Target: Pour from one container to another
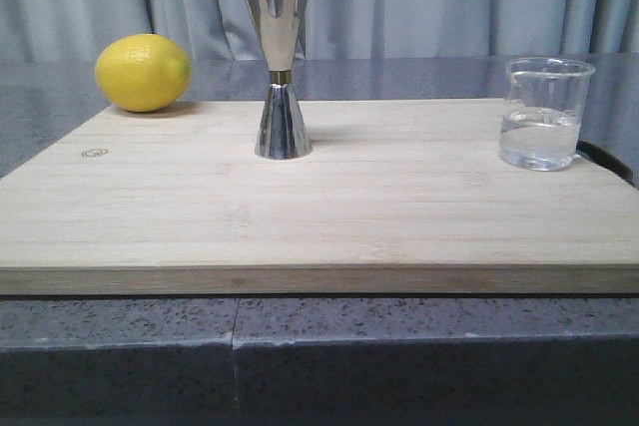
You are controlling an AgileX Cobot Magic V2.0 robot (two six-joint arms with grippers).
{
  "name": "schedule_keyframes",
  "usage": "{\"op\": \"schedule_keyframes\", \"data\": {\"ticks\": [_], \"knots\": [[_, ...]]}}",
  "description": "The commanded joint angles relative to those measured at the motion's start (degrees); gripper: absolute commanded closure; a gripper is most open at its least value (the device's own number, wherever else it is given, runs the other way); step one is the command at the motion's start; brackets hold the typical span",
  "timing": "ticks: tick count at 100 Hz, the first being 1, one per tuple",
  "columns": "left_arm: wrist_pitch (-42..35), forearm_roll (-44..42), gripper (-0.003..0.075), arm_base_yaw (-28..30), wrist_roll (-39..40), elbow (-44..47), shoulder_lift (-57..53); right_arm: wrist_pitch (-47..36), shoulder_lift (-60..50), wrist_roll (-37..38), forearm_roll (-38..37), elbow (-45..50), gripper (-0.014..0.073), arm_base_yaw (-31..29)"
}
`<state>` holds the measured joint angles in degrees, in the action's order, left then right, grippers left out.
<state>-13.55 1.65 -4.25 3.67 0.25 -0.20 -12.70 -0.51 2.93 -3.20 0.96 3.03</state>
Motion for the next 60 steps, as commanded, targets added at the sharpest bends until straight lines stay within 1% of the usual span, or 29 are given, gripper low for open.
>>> {"op": "schedule_keyframes", "data": {"ticks": [1,3,9,16,26,31,44,60], "knots": [[-9.87,0.41,0.0739,-0.46,0.09,2.09,-1.62,-5.05,-1.2,4.06,0.02,0.96,0.0666,-0.48],[-11.19,0.41,0.0739,-0.46,0.8,2.11,-1.62,-4.55,-1.2,4.85,0.02,0.64,0.0666,-0.48],[-11.88,0.41,0.0739,-0.46,3.39,1.69,-1.62,-2.59,-1.2,5.44,0.02,-0.73,0.0666,-0.48],[-9.31,0.41,0.0739,-0.46,8.53,0.51,-1.53,2.54,-0.89,5.44,0.02,-3.67,0.0666,-0.48],[-0.44,-0.24,0.0739,-0.46,13.4,-2.75,-0.01,10.63,0.84,5.44,0.02,-9.41,0.0666,-0.48],[3.08,-0.24,0.0739,-0.46,13.52,-4.91,1.33,13.09,2.44,5.44,0.02,-12.01,0.0666,-0.48],[9.2,-0.52,0.0739,-0.46,13.52,-11.66,6.54,16.28,8.58,5.44,0.02,-17.75,0.0666,-0.48],[22.17,-0.58,0.0739,-1.57,13.42,-22.01,16.65,23.12,17.44,5.44,0.02,-24.33,0.0666,-0.48]]}}
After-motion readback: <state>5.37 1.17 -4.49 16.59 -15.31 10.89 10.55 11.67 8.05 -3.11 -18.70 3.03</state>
